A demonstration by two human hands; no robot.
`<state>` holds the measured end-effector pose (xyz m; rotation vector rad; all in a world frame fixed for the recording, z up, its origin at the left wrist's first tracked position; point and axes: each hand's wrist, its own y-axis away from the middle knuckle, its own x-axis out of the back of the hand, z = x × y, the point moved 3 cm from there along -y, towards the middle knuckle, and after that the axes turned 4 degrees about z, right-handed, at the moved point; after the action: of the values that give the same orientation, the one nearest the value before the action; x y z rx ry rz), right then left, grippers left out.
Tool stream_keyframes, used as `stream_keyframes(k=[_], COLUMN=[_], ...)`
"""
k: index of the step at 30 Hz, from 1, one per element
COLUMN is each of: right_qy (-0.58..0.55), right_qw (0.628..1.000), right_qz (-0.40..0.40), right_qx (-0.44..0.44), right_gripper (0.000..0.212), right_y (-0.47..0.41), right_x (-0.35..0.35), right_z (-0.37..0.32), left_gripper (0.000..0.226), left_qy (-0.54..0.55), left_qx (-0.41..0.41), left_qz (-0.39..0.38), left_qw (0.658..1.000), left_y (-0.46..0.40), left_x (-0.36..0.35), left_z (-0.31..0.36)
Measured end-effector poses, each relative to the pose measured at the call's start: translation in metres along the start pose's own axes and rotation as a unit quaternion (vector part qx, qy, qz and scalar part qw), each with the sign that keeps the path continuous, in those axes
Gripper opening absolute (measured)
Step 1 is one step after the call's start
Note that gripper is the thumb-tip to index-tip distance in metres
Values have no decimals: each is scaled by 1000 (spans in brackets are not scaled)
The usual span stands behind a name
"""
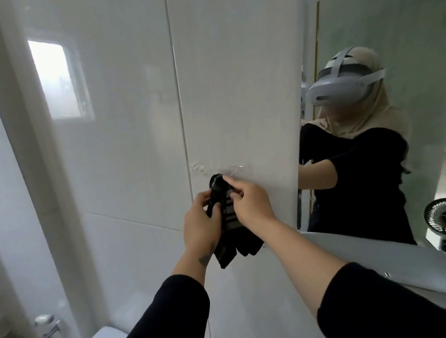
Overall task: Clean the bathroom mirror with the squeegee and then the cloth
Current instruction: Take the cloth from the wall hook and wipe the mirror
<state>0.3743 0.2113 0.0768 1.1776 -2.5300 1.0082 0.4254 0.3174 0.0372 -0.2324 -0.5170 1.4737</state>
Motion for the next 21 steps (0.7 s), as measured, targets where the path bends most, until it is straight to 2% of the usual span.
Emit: stream_keyframes(k=[4, 8, 12, 16, 19, 21], right_qy=[-24, -110, -148, -79, 58, 131], right_qw=[998, 990, 974, 970, 958, 938], right_qz=[19, 17, 104, 152, 224, 265], right_qx=[60, 91, 134, 170, 171, 181], right_gripper=[45, 45, 44, 47, 45, 45], right_y=[0, 6, 6, 2, -9, -18], right_x=[35, 83, 147, 203, 244, 268], right_z=[-31, -59, -85, -111, -129, -148], left_gripper=[30, 32, 34, 38, 40, 43], left_qy=[95, 172, 193, 197, 189, 148], left_qx=[-40, -90, -153, -206, -235, -257], left_qz=[-11, -83, -149, -170, -173, -145], left_qw=[995, 977, 958, 943, 938, 944], left_y=[6, 16, 30, 36, 30, 21], left_x=[9, 7, -3, -15, -24, -28], left_z=[58, 137, 209, 263, 290, 301])
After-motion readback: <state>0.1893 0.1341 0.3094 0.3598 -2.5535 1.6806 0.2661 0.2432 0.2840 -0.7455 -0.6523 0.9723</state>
